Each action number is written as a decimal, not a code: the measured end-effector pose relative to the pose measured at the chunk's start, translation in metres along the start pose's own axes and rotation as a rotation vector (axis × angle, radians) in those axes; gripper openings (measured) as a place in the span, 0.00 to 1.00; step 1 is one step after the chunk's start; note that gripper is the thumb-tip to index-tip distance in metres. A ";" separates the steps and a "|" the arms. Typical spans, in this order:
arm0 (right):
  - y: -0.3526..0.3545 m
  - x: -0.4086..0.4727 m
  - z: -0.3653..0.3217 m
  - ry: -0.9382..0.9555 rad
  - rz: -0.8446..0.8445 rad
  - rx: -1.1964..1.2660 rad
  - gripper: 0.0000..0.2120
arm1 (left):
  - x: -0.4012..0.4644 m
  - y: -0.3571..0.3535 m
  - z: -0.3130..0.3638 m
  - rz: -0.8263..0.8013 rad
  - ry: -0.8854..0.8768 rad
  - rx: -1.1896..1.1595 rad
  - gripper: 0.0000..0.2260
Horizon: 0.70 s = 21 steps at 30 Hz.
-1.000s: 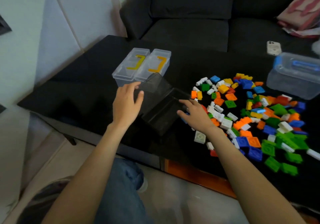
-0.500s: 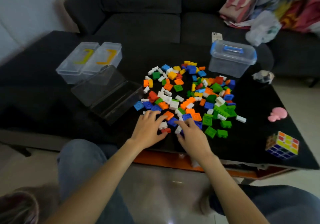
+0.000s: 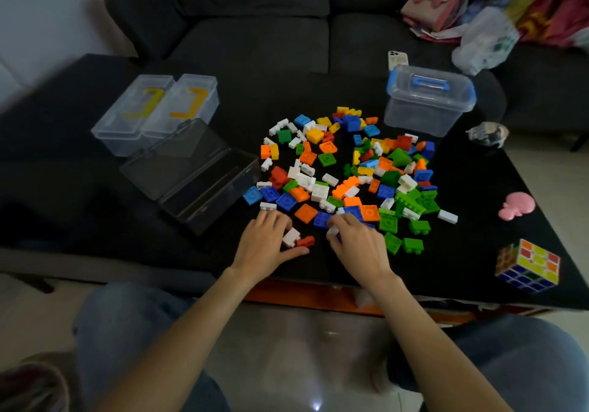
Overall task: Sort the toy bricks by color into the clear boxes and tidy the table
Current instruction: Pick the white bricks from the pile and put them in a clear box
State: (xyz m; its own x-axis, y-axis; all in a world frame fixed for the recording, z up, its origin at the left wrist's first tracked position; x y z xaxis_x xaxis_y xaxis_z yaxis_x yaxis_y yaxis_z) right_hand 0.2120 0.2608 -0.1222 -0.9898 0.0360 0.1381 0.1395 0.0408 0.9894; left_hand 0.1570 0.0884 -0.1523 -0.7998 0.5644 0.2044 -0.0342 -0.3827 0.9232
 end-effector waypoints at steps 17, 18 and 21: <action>-0.003 0.061 0.000 0.170 -0.201 -0.263 0.26 | 0.013 0.028 -0.014 0.051 0.196 0.056 0.16; -0.003 0.062 -0.002 0.180 -0.209 -0.273 0.27 | 0.018 0.028 -0.011 0.030 0.207 0.064 0.16; -0.001 0.063 -0.006 0.213 -0.187 -0.281 0.24 | 0.022 0.025 -0.010 -0.022 0.233 0.066 0.17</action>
State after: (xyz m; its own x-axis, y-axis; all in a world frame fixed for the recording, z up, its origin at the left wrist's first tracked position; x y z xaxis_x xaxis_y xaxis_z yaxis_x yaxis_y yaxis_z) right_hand 0.1495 0.2575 -0.1143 -0.9854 -0.1556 -0.0689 -0.0284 -0.2486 0.9682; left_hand 0.1323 0.0841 -0.1280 -0.9160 0.3854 0.1108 -0.0197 -0.3192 0.9475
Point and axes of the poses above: each hand's wrist, its own x-axis towards the middle knuckle, its own y-axis out of the back of the hand, z = x × y, the point moved 3 cm from there along x, towards the middle knuckle, and after that the axes turned 8 degrees about -x, right-handed, at the moved point
